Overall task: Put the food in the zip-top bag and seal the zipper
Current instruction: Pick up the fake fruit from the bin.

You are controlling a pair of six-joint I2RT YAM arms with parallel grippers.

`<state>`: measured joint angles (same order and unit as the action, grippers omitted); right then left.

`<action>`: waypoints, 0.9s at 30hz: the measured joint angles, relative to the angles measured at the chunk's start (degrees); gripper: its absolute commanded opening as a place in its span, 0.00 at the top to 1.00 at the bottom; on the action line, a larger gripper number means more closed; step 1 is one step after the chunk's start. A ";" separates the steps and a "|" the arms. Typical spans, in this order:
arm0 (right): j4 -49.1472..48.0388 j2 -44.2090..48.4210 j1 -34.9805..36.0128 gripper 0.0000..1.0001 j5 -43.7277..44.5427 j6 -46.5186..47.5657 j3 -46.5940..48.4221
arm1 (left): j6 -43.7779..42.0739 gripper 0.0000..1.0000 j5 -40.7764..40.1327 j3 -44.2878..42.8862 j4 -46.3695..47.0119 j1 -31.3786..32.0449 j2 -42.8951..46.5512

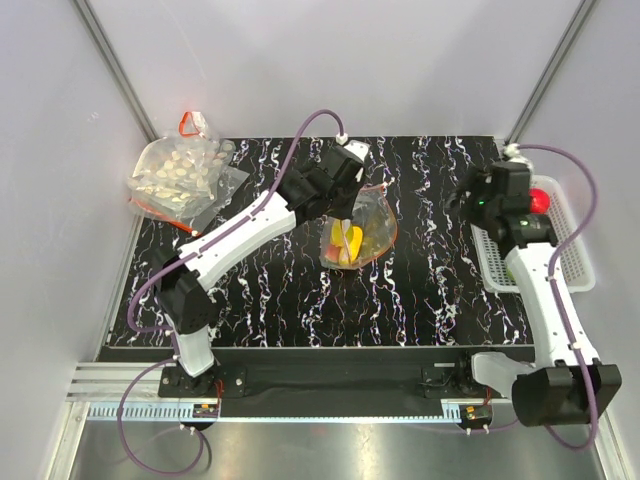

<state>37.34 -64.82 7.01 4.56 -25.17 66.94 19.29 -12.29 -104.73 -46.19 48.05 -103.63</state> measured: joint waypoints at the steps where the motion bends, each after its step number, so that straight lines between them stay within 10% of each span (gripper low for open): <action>1: -0.20 -0.20 -3.69 0.18 -0.59 0.13 0.00 | 0.00 1.00 0.07 0.31 0.50 0.02 0.00; 8: -1.07 -7.43 -17.88 0.01 4.63 -0.96 0.02 | 0.07 1.00 0.52 2.93 4.44 0.90 0.07; 27: -6.73 -32.89 -26.01 0.00 18.43 7.48 11.04 | 3.50 1.00 4.33 12.90 16.24 5.88 1.27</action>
<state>30.61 -97.71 -19.00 22.98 -17.69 77.97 22.79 -7.97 -91.83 -29.95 53.93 -102.37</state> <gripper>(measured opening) 0.994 0.012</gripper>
